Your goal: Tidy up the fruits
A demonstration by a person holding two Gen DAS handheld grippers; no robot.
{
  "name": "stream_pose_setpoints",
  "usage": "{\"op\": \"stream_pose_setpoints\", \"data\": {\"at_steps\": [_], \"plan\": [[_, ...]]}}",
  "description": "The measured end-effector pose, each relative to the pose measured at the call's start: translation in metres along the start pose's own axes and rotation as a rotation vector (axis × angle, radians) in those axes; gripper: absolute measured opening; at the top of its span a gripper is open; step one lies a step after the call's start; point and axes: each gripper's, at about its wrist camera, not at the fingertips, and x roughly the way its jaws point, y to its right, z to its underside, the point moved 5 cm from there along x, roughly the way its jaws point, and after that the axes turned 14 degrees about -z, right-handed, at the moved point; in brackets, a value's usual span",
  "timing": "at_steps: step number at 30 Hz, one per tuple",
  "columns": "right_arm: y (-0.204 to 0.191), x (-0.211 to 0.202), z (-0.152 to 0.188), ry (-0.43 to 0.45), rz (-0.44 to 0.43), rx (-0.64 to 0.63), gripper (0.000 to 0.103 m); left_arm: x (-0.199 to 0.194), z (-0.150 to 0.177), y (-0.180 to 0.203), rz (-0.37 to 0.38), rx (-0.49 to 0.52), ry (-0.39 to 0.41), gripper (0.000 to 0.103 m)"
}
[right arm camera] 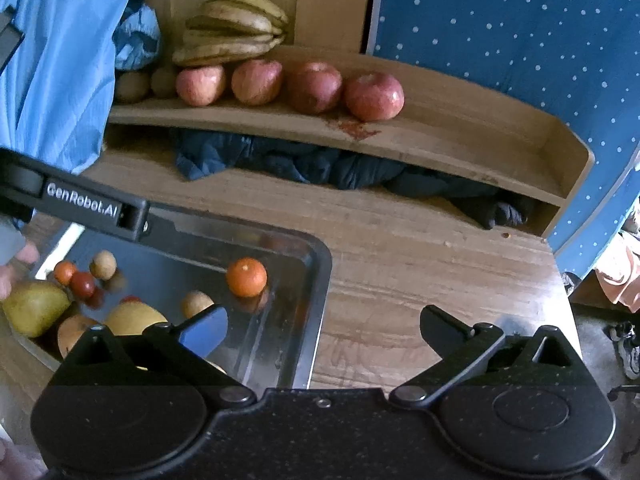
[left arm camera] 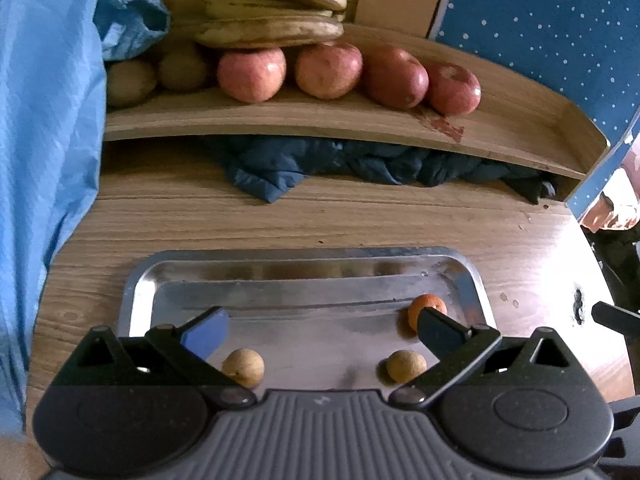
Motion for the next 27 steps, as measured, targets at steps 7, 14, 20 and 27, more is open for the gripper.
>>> {"op": "stream_pose_setpoints", "data": {"at_steps": [7,14,20,27], "plan": [[-0.004,-0.007,-0.006,0.035,0.003,0.010,0.102,-0.007,-0.001,-0.009,-0.016,-0.021,0.016,0.103],[-0.013,-0.014,-0.002,0.058,0.018,-0.020,0.102,-0.015,0.004,-0.017,-0.034,-0.030,0.028,0.103],[-0.018,-0.019,0.001,0.075,0.015,-0.026,0.102,-0.022,0.009,-0.024,-0.055,-0.046,0.040,0.103],[-0.019,-0.027,0.002,0.110,0.028,-0.011,0.102,-0.033,0.015,-0.031,-0.079,-0.060,0.060,0.103]]}}
